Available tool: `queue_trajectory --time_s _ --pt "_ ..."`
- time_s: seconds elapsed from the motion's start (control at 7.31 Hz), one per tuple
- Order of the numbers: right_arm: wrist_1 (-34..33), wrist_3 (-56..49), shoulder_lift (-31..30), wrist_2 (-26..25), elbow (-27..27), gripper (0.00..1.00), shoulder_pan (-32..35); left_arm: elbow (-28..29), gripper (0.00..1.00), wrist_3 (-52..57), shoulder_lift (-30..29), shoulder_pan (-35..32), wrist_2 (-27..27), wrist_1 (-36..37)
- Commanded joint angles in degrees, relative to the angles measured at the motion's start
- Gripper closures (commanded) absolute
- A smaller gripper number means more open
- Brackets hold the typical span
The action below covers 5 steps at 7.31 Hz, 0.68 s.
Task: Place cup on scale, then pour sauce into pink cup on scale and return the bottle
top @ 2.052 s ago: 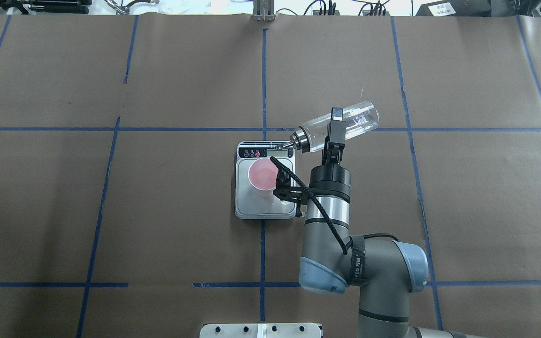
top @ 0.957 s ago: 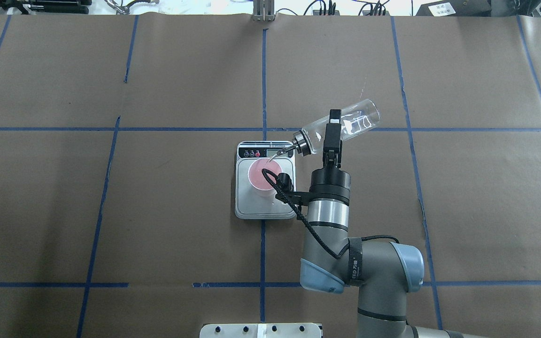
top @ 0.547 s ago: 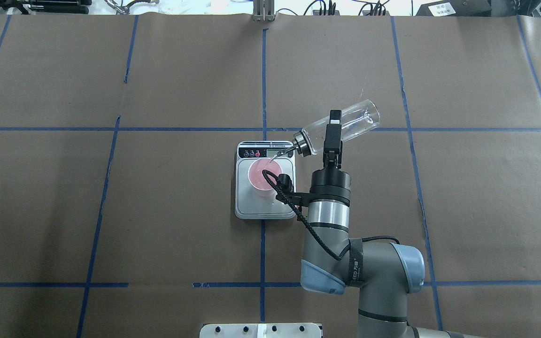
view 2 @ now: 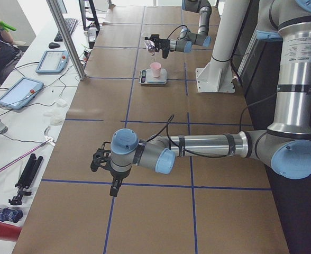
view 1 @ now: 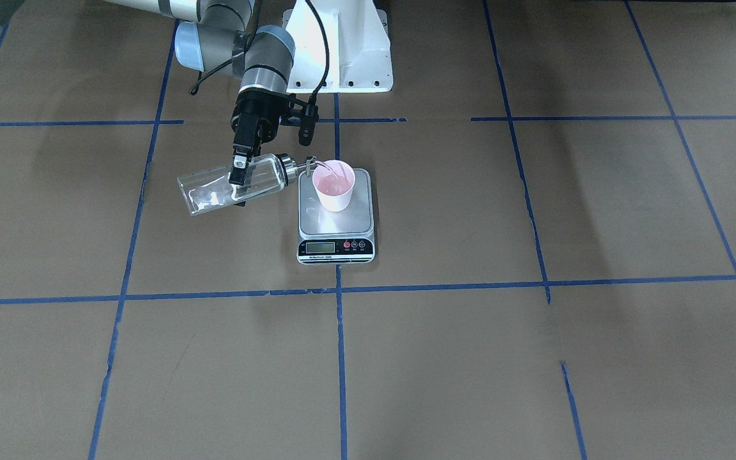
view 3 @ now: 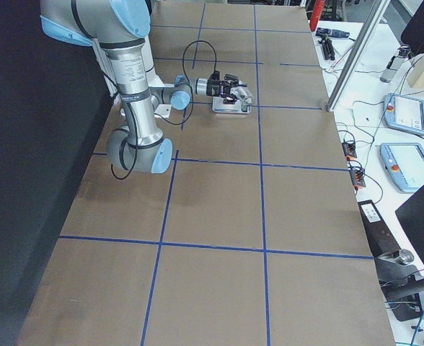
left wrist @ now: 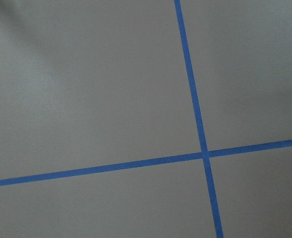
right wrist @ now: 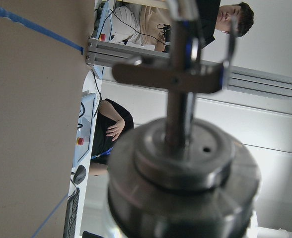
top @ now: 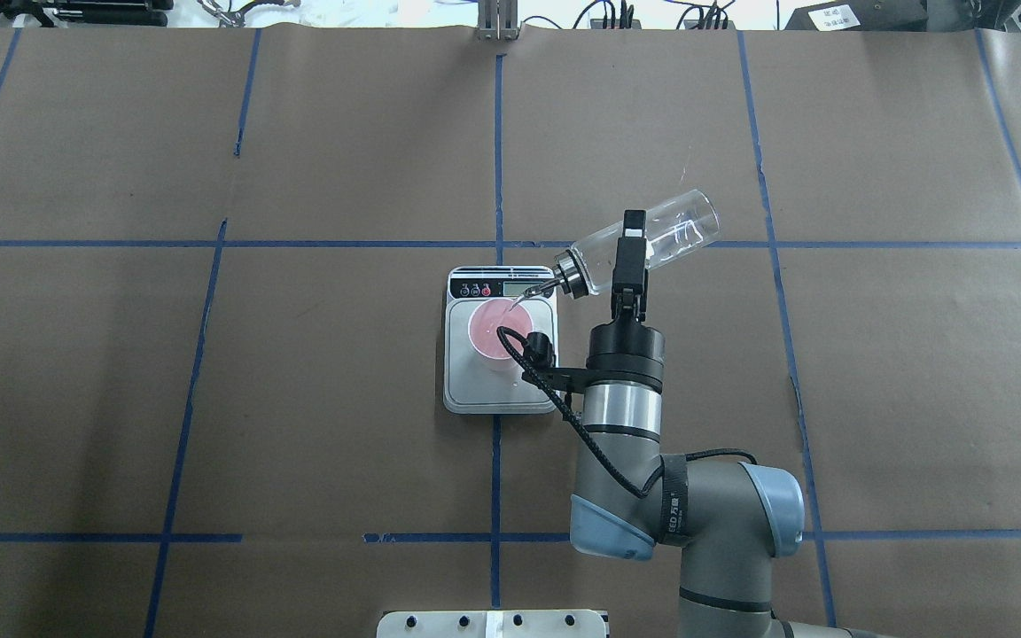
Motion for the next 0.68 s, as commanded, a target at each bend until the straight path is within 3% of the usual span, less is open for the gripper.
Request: queue_trajectory --time_s 0.0,0.55 --pt "0.3 0.3 -0.6 0.0 0.2 1.00 -0.3 -0.1 0.00 0.0 0.1 0.0 -0.1 0.0" --pt "0.6 2.7 -0.7 0.2 1.9 1.00 -1.8 -0.4 0.00 0.0 0.2 0.0 -0.1 0.1"
